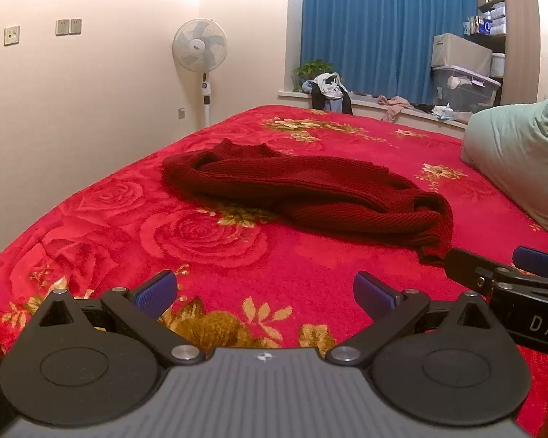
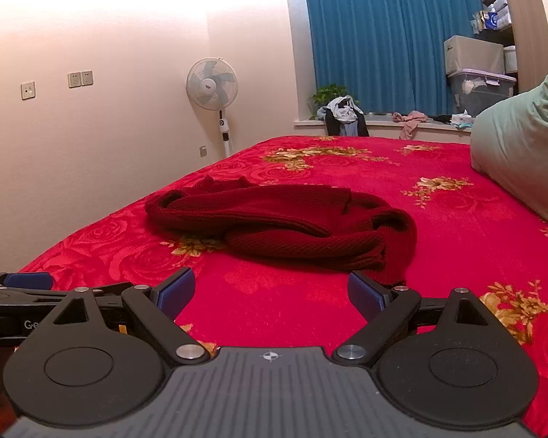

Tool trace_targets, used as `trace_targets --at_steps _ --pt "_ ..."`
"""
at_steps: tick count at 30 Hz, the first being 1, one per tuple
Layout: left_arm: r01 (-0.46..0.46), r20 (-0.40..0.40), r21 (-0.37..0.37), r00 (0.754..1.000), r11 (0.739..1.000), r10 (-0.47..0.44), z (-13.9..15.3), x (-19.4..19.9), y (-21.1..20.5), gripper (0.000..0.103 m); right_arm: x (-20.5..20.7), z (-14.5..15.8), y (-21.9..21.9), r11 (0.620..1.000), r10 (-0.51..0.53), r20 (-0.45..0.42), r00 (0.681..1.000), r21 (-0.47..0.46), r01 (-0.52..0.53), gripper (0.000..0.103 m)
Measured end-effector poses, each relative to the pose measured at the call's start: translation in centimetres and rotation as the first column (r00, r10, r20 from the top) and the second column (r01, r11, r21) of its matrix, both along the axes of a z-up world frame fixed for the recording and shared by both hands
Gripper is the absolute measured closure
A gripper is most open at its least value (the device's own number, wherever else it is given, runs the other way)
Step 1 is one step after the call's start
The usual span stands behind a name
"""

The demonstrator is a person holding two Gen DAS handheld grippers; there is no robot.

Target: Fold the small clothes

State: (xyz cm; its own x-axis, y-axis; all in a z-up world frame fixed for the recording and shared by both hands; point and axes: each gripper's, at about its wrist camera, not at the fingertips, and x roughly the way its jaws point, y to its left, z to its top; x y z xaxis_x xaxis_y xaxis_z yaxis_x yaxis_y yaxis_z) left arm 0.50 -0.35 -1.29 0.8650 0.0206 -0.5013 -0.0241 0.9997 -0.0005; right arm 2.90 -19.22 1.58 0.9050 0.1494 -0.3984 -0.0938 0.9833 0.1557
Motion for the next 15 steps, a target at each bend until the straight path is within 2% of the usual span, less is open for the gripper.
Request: trace_targets --at_steps 15 --pt "-0.002 -0.001 -0.002 1.000 1.000 0.002 0.13 -0.02 0.28 0.000 0.03 -0.10 0.12 1.000 0.002 0.006 1.000 -0.001 -0.002 0.012"
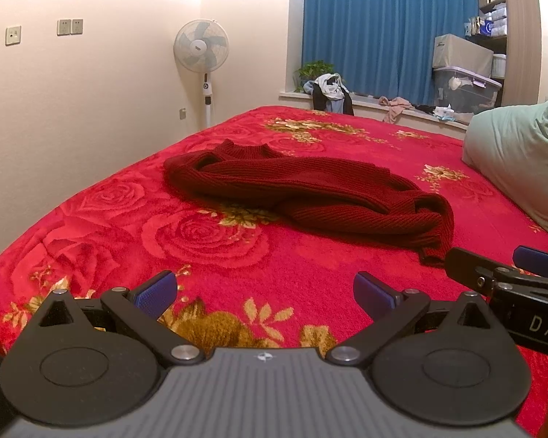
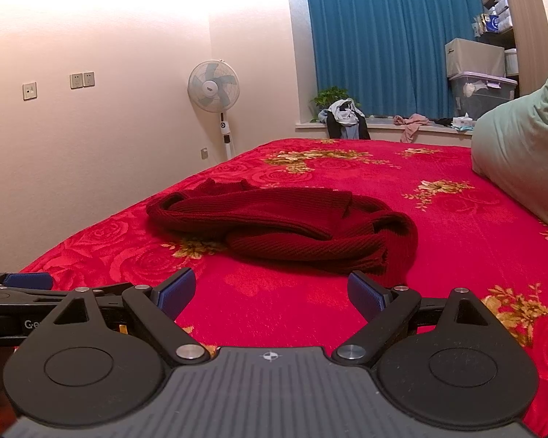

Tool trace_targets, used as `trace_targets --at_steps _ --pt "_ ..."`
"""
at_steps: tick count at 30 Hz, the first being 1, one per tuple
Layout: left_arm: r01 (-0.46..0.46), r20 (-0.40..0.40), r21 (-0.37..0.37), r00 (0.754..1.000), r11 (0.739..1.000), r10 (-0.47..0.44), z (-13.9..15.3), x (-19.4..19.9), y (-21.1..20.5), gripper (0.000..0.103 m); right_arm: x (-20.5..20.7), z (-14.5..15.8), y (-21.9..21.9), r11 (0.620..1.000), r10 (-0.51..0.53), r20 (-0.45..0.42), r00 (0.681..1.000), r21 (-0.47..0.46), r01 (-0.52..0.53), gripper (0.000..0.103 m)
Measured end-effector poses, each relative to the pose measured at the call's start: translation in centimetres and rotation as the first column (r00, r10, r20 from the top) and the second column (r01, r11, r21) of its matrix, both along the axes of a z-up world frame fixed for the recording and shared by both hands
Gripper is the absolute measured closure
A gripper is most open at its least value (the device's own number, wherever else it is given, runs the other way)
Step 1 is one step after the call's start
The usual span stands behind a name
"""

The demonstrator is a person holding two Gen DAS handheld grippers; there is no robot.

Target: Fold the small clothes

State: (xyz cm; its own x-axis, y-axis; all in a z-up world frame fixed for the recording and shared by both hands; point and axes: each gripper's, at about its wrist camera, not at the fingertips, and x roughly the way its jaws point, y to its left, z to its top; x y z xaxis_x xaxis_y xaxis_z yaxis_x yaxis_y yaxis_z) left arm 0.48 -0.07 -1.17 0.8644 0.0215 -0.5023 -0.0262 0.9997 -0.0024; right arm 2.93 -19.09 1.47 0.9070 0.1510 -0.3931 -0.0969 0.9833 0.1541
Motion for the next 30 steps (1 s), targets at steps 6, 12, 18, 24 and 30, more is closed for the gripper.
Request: trace_targets --at_steps 6,12,18,24,30 --pt "0.000 0.000 0.001 1.000 1.000 0.000 0.00 -0.04 -0.07 0.001 0.01 0.00 -0.05 1.000 0.001 0.003 1.000 -0.001 -0.001 0.012" --pt "-0.001 0.001 0.001 1.000 1.000 0.001 -0.04 -0.07 -0.09 0.001 0.02 -0.06 -0.06 1.000 0.002 0.006 1.000 -0.004 -0.002 0.013" --pt "-0.001 0.001 0.000 1.000 1.000 0.001 -0.03 -0.08 -0.07 0.000 0.00 -0.06 -0.06 1.000 0.003 0.007 1.000 -0.004 -0.003 0.013" --pt "-0.001 0.001 0.002 1.000 1.000 0.001 -0.05 -0.08 -0.08 0.000 0.01 -0.07 -0.03 1.000 0.003 0.008 1.000 -0.005 -0.003 0.014" --pt "-0.001 0.000 0.000 1.000 1.000 0.001 -0.03 -0.12 -0.04 0.001 0.01 -0.06 -0.02 1.000 0.002 0.007 1.000 -0.004 -0.002 0.015"
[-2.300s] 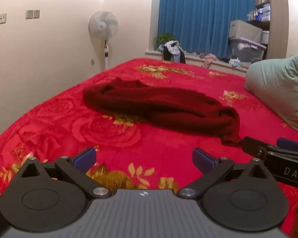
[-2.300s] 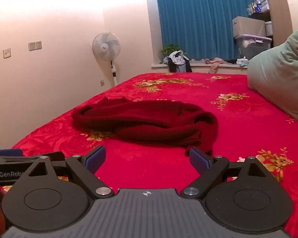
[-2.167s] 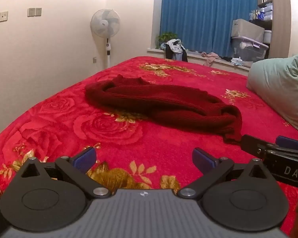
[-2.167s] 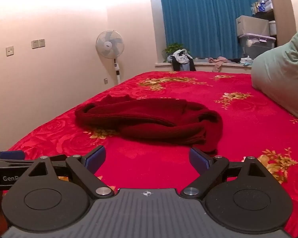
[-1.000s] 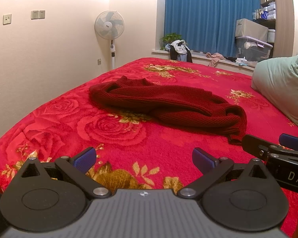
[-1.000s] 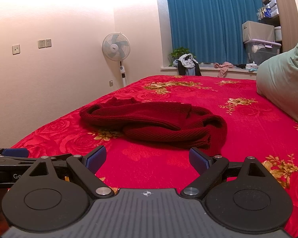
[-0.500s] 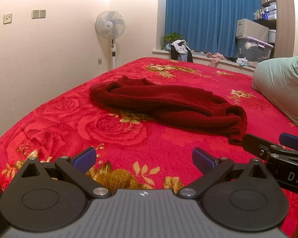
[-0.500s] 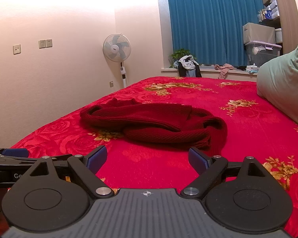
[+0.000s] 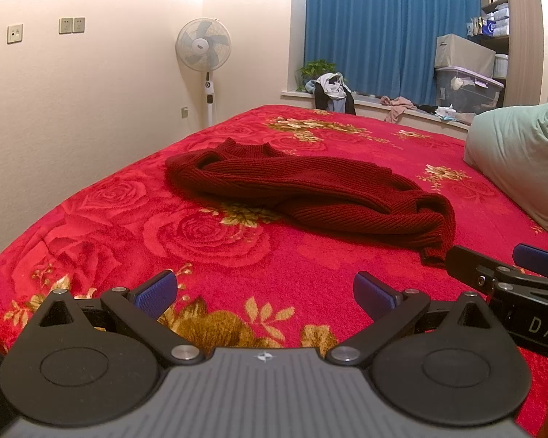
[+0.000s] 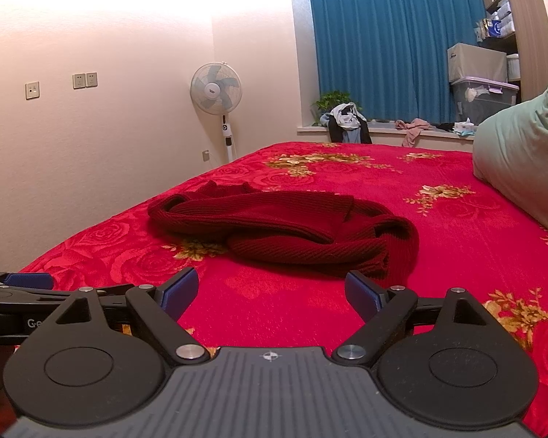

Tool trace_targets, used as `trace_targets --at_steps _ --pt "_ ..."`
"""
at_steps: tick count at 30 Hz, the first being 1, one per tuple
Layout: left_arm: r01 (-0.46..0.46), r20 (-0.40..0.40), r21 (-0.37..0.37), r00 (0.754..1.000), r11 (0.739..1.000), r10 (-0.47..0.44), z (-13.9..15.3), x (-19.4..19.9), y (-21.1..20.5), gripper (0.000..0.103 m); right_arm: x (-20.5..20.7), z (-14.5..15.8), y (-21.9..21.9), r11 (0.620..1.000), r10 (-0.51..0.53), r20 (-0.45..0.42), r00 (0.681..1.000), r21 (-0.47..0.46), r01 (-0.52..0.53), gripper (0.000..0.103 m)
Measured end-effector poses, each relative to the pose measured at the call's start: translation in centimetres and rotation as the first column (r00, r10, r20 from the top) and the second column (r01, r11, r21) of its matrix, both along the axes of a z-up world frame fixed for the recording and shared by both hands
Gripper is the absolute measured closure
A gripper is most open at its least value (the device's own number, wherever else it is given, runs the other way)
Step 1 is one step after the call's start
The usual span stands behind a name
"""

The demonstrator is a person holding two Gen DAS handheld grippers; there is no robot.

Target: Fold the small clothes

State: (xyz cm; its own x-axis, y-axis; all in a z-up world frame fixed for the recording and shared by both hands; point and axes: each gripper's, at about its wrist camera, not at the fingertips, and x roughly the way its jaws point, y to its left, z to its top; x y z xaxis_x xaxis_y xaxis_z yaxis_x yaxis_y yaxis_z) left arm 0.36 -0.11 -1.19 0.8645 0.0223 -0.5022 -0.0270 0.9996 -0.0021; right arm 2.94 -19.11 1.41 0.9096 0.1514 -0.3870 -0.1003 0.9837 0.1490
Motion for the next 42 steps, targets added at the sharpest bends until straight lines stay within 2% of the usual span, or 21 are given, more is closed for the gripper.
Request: trace_targets --at_steps 20,24,26,28,31,34,37,39,40,42 --pt "-0.002 0.000 0.000 1.000 1.000 0.002 -0.1 -0.1 0.1 0.001 0.0 0.1 0.0 1.000 0.005 0.003 1.000 0.000 -0.005 0.017" --pt "0.005 0.040 0.034 0.999 0.999 -0.007 -0.1 -0.3 0.0 0.003 0.0 0.2 -0.1 1.000 0.009 0.003 1.000 -0.001 -0.009 0.018" --pt "0.010 0.077 0.063 0.997 0.998 -0.015 -0.1 -0.4 -0.2 0.016 0.0 0.3 -0.2 1.000 0.008 0.006 1.000 0.002 -0.008 0.018" --pt "0.021 0.087 0.080 0.996 0.997 -0.028 -0.1 -0.3 -0.3 0.024 0.1 0.4 -0.6 1.000 -0.003 0.014 1.000 0.011 0.003 0.018" --pt "0.035 0.060 0.061 0.997 0.998 -0.038 0.3 0.9 -0.1 0.032 0.5 0.9 -1.6 0.998 -0.036 0.032 0.999 0.044 0.035 0.018" --pt "0.049 0.063 0.055 0.997 0.997 -0.052 0.8 2.8 -0.4 0.036 1.2 1.1 -2.8 0.995 -0.069 0.030 0.997 0.067 0.067 0.018" --pt "0.085 0.054 0.009 0.995 0.996 -0.085 1.4 6.1 -1.3 0.042 1.9 1.3 -4.1 0.990 -0.110 0.043 0.993 0.090 0.105 0.021" --pt "0.111 0.046 -0.008 0.993 0.994 -0.110 1.2 8.6 -2.4 0.048 2.3 1.4 -5.1 0.985 -0.143 0.064 0.988 0.103 0.136 0.033" --pt "0.122 0.036 -0.013 0.992 0.992 -0.121 1.1 10.0 -3.0 0.058 2.7 1.5 -5.7 0.985 -0.142 0.062 0.988 0.112 0.135 0.037" --pt "0.136 0.010 -0.041 0.991 0.990 -0.136 0.3 13.1 -4.2 0.065 3.5 1.4 -6.6 0.982 -0.147 0.049 0.988 0.126 0.140 0.040"
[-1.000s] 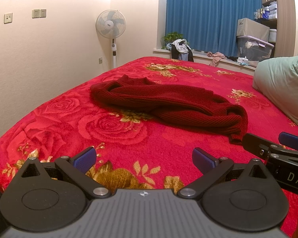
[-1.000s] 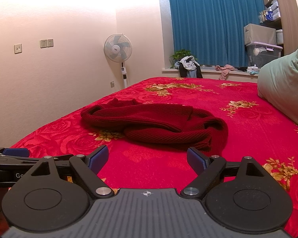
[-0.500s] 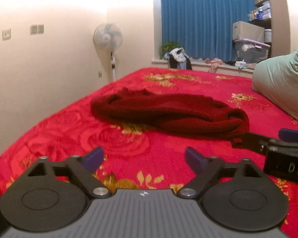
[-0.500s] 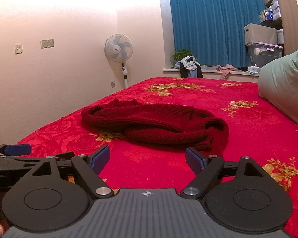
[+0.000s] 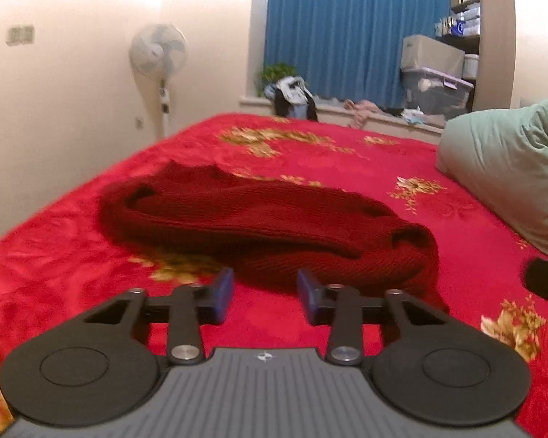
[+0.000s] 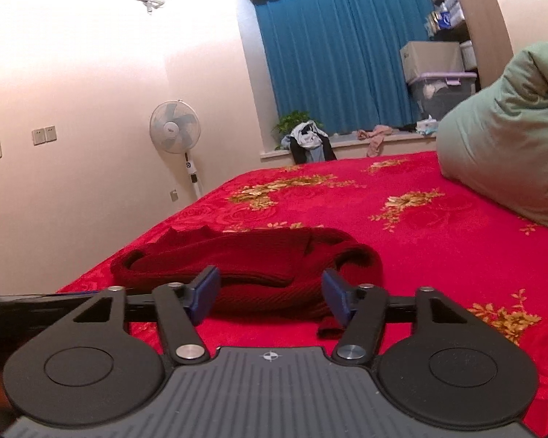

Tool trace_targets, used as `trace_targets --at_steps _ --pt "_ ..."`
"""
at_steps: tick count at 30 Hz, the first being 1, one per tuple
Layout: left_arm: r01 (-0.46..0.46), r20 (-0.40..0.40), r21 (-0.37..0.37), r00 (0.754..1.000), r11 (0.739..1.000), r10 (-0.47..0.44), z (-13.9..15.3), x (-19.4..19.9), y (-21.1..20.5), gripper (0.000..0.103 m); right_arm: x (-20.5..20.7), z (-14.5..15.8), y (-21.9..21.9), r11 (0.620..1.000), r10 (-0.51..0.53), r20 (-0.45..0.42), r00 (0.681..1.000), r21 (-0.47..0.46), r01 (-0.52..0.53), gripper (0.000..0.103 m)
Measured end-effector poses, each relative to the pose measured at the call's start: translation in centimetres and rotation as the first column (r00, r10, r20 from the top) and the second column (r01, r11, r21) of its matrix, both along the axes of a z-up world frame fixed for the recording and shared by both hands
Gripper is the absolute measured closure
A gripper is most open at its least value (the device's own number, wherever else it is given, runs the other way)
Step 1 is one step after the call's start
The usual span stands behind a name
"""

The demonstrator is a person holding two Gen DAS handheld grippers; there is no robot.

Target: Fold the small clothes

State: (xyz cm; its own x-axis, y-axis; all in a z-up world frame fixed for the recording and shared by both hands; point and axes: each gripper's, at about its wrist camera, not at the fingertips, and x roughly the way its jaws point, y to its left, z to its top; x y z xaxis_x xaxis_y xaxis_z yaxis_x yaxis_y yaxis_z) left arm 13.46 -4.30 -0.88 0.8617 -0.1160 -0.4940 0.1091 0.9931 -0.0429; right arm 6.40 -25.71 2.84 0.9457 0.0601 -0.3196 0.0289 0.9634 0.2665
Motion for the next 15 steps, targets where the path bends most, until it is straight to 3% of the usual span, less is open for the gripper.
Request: trace_targets --at_steps 4,6,8,11,13,15 --pt "-0.022 -0.044 -0.059 0.999 0.998 0.020 -2.1 6.0 -1.8 0.064 1.4 0.0 -1.9 0.999 -0.015 -0.021 1.000 0.036 0.016 0.045" --pt "-0.057 -0.090 -0.124 0.995 0.991 0.046 -3.2 9.2 -2.2 0.058 1.9 0.0 -2.7 0.999 -0.018 -0.025 1.000 0.038 0.019 0.047" --pt "-0.101 -0.133 -0.181 0.988 0.978 0.078 -4.2 12.2 -2.8 0.042 2.3 0.0 -3.2 0.999 -0.024 -0.030 0.999 0.032 0.025 0.047" --pt "-0.163 -0.196 -0.248 0.974 0.955 0.116 -5.6 16.1 -3.6 0.035 2.5 -0.2 -3.7 0.999 -0.032 -0.034 0.999 0.024 0.032 0.047" --pt "-0.219 -0.247 -0.280 0.957 0.935 0.150 -6.5 18.4 -3.9 0.035 2.8 -0.4 -4.2 0.999 -0.037 -0.037 0.999 0.026 0.038 0.047" --pt "-0.244 -0.282 -0.272 0.945 0.931 0.165 -7.0 20.2 -3.9 0.039 3.1 -0.6 -4.5 0.999 -0.044 -0.046 0.998 0.030 0.045 0.047"
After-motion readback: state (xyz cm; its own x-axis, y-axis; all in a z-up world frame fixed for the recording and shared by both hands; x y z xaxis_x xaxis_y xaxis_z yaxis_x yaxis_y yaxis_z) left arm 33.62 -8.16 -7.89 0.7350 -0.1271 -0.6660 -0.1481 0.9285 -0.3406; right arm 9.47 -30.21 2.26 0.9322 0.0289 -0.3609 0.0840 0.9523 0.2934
